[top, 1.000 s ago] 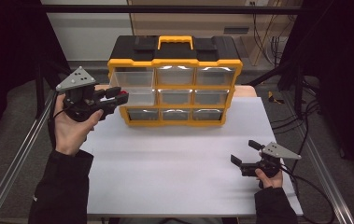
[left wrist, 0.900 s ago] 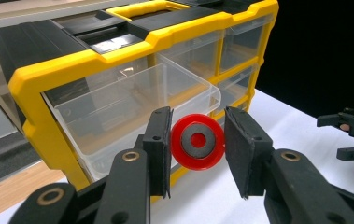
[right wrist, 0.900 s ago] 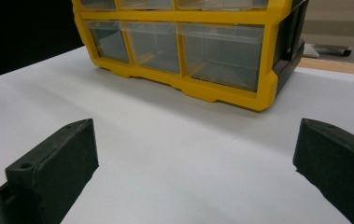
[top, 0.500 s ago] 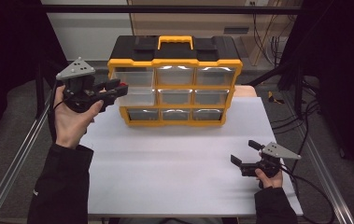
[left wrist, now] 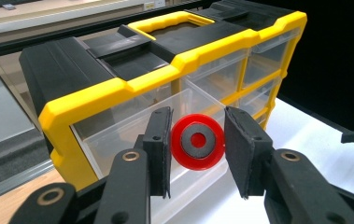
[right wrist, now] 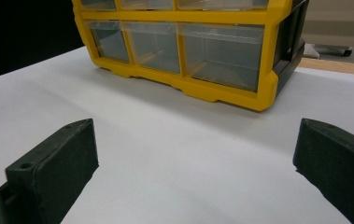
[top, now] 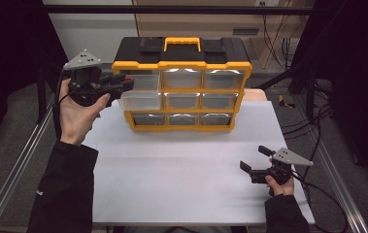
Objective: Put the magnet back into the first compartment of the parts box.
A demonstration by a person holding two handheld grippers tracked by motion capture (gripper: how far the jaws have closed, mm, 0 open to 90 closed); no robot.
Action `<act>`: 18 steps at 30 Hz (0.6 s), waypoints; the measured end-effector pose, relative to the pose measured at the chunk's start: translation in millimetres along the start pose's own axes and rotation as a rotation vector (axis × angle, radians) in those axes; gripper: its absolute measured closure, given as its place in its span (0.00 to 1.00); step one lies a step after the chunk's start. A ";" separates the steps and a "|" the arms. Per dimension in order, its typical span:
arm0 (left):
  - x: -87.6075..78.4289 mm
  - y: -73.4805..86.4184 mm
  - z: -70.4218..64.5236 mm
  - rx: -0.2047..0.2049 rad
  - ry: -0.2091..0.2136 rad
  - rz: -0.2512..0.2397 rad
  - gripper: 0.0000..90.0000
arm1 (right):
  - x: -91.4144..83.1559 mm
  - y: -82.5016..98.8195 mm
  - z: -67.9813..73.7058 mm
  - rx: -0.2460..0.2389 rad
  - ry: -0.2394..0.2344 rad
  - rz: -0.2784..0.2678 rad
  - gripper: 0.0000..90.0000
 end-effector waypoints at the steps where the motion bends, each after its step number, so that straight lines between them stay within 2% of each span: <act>1: 1.0 -0.3 0.9 0.001 -0.001 0.003 0.69 | 0.1 -0.1 -0.2 -0.002 0.000 -0.001 0.00; 18: 21.2 -0.4 14.6 -0.024 -0.021 0.016 0.69 | 0.5 0.3 0.1 0.001 -0.001 0.002 0.00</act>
Point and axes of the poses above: each handheld gripper's, and its own axes: x roughly forward along the jaws, y roughly out of its underside, z roughly to its left, the point moved 7 cm from there along x, roughly forward along the jaws, and after that the axes turned 6 degrees about -y, right-handed, at the moved point
